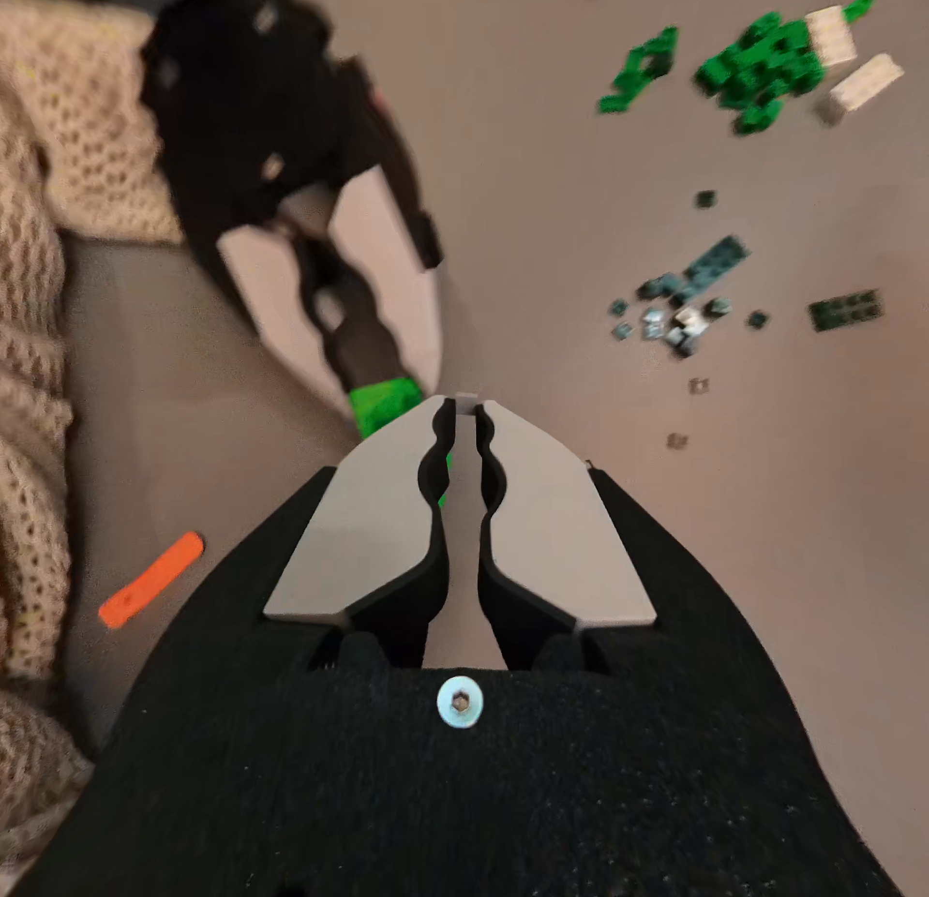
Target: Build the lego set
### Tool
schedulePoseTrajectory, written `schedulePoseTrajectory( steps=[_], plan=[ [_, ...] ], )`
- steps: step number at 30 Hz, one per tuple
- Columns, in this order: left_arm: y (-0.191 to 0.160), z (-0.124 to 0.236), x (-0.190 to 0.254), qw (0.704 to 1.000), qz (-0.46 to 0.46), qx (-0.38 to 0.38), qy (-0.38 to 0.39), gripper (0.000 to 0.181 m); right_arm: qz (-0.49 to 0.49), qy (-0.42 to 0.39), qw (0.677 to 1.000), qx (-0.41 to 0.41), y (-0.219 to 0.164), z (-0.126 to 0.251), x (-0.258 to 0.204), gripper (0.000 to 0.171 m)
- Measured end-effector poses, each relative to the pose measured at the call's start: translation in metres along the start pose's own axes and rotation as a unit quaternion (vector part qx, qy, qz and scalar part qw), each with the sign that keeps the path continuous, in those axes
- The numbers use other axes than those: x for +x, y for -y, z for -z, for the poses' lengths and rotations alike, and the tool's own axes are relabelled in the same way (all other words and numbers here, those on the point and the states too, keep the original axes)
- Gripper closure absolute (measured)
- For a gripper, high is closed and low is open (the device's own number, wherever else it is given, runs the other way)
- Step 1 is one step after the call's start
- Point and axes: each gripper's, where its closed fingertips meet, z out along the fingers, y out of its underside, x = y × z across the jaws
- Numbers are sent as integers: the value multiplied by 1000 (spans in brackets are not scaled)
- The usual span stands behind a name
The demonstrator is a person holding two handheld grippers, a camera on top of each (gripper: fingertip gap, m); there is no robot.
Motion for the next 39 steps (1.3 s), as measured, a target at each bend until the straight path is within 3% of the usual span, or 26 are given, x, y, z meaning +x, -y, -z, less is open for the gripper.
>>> schedulePoseTrajectory(
  steps=[6, 11, 19, 39],
  plan=[
    [-8, -2, 10, 999, -8, -29, -31, 147, 109, -39, 993, 29, -43, -19, -48, 164],
    [-20, -6, 20, 996, -40, -69, -44, 147, 130, -28, 988, 76, -41, -30, -57, 164],
    [-31, -11, 25, 990, -74, -108, -43, 147, 154, -12, 987, 49, -47, -46, -63, 164],
    [-25, -8, 21, 994, -46, -88, -46, 147, 171, -30, 984, 35, -51, -50, -61, 164]
  ],
)
